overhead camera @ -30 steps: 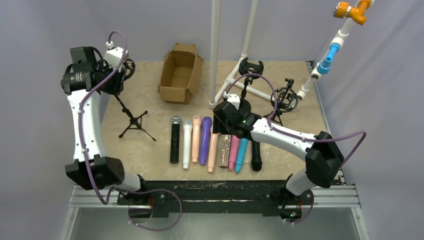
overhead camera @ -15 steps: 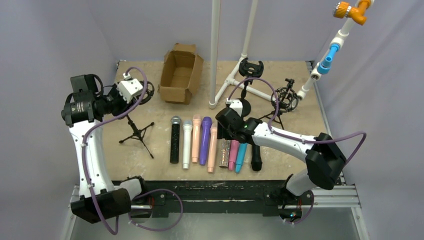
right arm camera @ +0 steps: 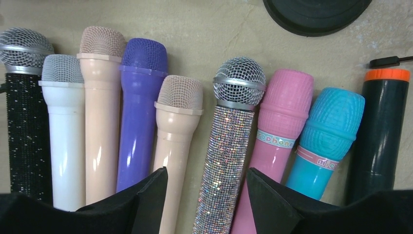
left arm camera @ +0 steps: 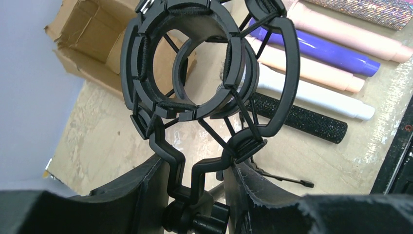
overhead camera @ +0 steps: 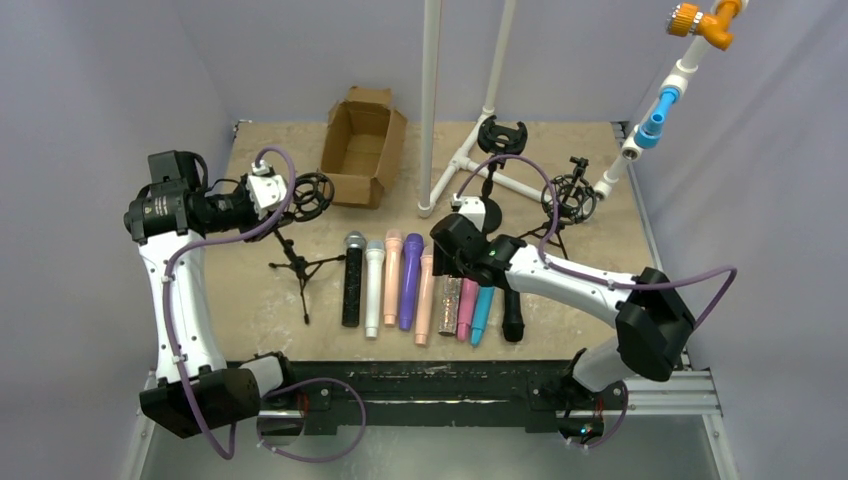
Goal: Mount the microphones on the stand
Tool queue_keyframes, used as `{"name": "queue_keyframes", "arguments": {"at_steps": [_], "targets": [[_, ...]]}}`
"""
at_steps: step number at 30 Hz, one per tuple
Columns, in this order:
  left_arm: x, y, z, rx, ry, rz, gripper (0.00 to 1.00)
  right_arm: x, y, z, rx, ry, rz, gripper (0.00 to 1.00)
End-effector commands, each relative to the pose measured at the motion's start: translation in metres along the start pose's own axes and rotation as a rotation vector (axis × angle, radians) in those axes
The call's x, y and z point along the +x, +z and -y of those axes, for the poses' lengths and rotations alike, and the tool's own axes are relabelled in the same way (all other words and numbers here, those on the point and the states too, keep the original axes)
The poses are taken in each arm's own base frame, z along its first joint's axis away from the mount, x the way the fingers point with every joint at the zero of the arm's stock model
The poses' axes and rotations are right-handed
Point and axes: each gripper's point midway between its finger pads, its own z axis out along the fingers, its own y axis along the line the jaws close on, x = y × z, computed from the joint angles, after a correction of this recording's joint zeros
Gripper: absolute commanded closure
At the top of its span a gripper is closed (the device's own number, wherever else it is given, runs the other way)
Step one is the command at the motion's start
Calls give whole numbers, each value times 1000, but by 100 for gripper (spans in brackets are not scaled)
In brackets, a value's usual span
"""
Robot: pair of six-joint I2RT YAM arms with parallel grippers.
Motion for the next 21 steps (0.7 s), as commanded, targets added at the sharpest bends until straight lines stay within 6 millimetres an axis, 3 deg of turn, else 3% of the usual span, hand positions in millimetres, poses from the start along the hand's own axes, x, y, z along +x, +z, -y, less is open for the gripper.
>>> {"name": "queue_keyframes", "arguments": {"at_steps": [1,9,11,13,15,17,21], "targets": [[-19,-1,6,37,38,96,83,-22,-8,-32,-70,28,36,36],[-8,8,2,30,27,101,79,-18,-5,-133,-236,-61,-17,35],[-4,11,-4,16,-2,95,67,-11,-1,-158,-259,-95,-34,35],[-2,13,-8,13,-30,95,30,-1,6,-181,-276,-125,-54,35],[-4,12,-12,-6,-61,104,9,6,13,-194,-283,-141,-69,35],[-10,9,-15,-27,-75,119,3,12,18,-203,-291,-150,-81,35],[-22,1,-17,-70,-89,142,0,13,25,-213,-303,-147,-76,35]]}}
